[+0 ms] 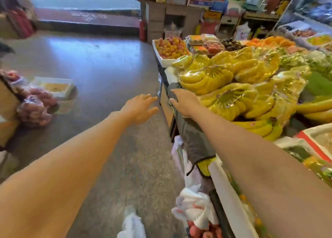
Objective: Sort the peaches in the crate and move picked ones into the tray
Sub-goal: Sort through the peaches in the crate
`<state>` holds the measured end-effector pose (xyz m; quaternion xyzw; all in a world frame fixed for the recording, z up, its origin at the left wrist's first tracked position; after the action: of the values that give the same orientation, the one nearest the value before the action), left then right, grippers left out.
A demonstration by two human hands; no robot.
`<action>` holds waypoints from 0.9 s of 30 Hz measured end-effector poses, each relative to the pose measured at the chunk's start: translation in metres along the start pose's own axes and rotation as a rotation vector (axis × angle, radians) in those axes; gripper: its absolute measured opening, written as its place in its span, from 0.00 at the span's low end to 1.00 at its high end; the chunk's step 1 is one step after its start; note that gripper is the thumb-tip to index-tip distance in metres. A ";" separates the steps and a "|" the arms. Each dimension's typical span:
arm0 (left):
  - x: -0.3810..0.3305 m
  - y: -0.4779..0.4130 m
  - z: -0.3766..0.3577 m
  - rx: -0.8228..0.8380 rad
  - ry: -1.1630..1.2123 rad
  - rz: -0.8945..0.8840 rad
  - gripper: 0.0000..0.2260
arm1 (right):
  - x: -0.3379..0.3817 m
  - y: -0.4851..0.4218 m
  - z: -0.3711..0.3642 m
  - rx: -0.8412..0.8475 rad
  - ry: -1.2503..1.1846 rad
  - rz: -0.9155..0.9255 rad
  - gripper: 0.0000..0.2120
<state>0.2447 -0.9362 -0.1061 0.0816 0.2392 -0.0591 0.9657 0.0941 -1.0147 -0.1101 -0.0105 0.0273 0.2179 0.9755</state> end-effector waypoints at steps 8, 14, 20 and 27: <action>0.124 -0.116 0.078 0.005 -0.010 0.033 0.25 | 0.051 -0.184 -0.007 0.006 -0.032 0.038 0.21; 0.205 -0.197 0.132 0.001 0.000 0.081 0.26 | 0.092 -0.311 -0.004 0.011 -0.010 0.073 0.24; 0.310 -0.279 0.187 -0.053 0.026 0.155 0.26 | 0.146 -0.457 -0.013 0.027 -0.005 0.154 0.24; 0.433 -0.361 0.267 -0.150 0.083 0.278 0.25 | 0.227 -0.627 -0.006 0.031 0.045 0.283 0.23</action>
<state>0.6900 -1.3721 -0.1243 0.0438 0.2690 0.0965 0.9573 0.5661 -1.4862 -0.1237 0.0038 0.0539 0.3526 0.9342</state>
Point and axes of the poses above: each hand's wrist, its own y-axis away from the middle knuckle, its own z-axis out of the back of the hand, x = y × z, the point moved 5 cm from there along -y, towards the middle knuckle, and after that the axes turned 12 degrees about y, right-handed, at the moved point
